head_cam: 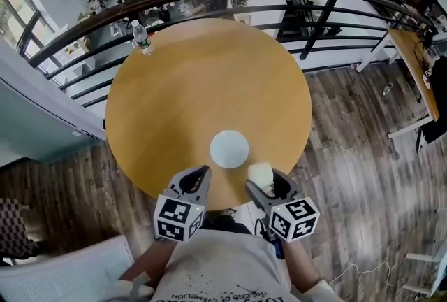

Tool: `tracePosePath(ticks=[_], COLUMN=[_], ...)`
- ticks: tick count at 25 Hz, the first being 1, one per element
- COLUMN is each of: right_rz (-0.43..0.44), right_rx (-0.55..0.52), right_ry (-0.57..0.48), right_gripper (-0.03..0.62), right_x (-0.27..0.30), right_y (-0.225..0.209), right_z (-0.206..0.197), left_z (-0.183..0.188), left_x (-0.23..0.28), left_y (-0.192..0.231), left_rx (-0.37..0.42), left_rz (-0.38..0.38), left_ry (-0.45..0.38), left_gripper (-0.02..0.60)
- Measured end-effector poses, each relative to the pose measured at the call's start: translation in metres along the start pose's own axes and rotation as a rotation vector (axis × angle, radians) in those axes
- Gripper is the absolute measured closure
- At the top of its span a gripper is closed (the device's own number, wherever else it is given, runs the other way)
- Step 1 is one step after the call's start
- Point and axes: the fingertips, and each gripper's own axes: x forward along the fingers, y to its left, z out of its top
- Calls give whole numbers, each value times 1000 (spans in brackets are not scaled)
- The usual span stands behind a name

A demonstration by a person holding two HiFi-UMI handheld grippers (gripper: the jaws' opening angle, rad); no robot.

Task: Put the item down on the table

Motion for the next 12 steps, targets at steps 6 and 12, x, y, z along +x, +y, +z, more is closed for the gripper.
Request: tracePosePath(ticks=[6,12], right_rz=[-14,-48], right_rx=[10,31], right_ry=[8,8], right_gripper=[284,284], right_x=[18,31], right_y=[11,10], right_z=[6,8], left_z=[6,13], left_x=[5,13], left_y=[18,32], left_rx=[48,62], left_rz=[-11,-50], left_ry=[11,15], left_gripper=[558,557])
